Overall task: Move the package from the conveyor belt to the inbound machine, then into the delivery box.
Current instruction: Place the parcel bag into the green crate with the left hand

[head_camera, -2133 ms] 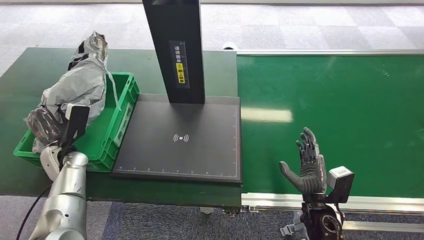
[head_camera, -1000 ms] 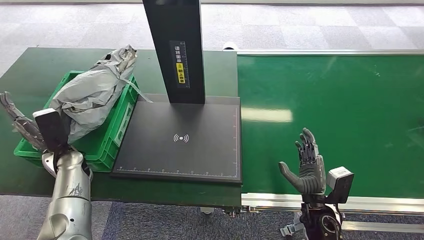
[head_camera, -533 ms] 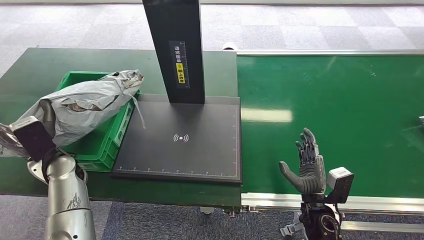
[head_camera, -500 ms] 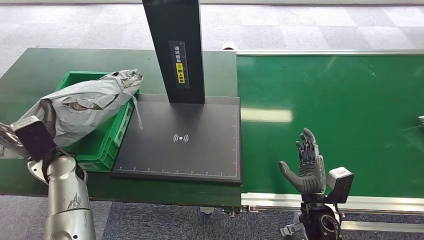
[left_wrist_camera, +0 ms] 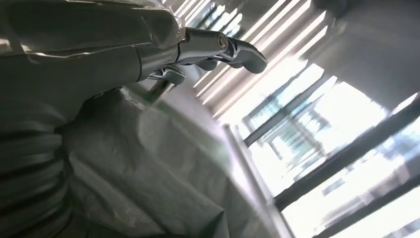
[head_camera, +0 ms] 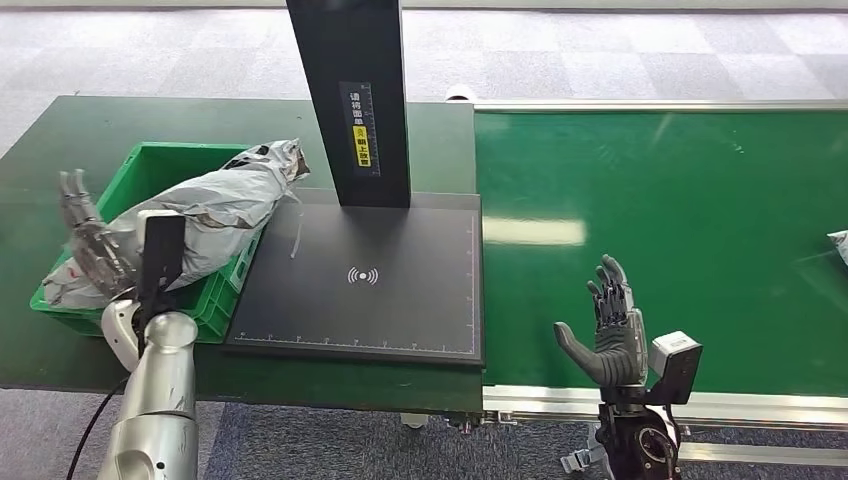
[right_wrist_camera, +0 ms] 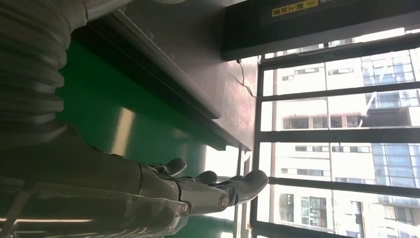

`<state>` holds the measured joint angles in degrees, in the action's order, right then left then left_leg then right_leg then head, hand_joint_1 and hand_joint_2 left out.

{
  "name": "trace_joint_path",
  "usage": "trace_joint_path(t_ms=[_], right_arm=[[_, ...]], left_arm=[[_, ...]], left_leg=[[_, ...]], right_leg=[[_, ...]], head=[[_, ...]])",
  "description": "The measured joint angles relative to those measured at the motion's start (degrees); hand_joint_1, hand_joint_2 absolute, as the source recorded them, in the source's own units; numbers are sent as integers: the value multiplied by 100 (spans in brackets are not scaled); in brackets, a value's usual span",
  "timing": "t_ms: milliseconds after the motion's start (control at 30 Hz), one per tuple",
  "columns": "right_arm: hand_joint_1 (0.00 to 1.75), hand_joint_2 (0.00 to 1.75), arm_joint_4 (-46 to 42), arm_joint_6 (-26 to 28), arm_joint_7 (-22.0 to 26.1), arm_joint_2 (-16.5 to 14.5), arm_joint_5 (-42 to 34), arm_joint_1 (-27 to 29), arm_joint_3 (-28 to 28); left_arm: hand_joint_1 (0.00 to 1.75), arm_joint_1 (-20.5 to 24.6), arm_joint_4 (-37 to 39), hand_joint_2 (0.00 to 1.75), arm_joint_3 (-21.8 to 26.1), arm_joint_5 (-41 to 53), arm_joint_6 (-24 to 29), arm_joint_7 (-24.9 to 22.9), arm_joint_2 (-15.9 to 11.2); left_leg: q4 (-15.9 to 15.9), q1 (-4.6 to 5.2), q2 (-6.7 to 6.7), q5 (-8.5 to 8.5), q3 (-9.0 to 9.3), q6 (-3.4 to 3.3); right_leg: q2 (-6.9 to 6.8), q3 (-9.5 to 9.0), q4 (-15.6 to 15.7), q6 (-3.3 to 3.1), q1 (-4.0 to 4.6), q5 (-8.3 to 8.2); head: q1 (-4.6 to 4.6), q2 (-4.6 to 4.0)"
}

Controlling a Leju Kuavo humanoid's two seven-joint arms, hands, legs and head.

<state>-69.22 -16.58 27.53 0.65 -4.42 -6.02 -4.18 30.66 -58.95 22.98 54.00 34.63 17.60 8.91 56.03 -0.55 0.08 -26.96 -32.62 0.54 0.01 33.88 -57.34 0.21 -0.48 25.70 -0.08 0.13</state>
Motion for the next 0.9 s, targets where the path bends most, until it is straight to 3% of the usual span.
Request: trace_joint_path(t_ms=[33,100,233,333,400,667,900], right_arm=[[0,175,0,-35,-14,0,30,0,1],[0,175,1,-82,-39,-4,91,-3,2],[0,175,2,-82,-70,-28,150,-17,3],[0,175,6,-76,-75,-53,133,-53,3],[0,175,23,-75,-79,-61,109,-88,2],[0,175,167,-65,-49,-59,5,-221,-31],[0,175,237,-26,5,-50,-72,-233,-70]], left_arm=[[0,36,259,175,-160,317,-53,-449,-82],[0,55,614,175,-389,310,148,-564,-190],[0,34,703,175,-236,-300,494,728,-204],[0,-3,271,175,239,-814,511,1783,-23],[0,-48,-198,175,486,-1228,513,2142,119],[0,-366,-2414,175,737,-2371,510,2244,500],[0,-595,-3343,175,664,-3422,501,2253,637]], left_leg=[[0,0,6,1,0,0],[-1,-1,19,1,0,0],[0,-1,18,0,-2,1],[0,-1,16,-1,-7,2],[-1,-1,18,-2,-8,2],[-1,-1,11,-2,-6,1],[0,-1,5,-2,-2,2]], right_leg=[[3,-1,-1,-1,0,-2],[11,0,-3,-4,1,-6],[13,5,-4,-2,1,-3],[12,8,-3,-1,2,-1],[13,8,-3,-1,2,0],[6,5,-2,-1,2,0],[5,6,-1,-1,2,0]], head=[[-1,0],[0,0],[-1,0],[-1,0],[0,0],[0,0],[-1,0]])
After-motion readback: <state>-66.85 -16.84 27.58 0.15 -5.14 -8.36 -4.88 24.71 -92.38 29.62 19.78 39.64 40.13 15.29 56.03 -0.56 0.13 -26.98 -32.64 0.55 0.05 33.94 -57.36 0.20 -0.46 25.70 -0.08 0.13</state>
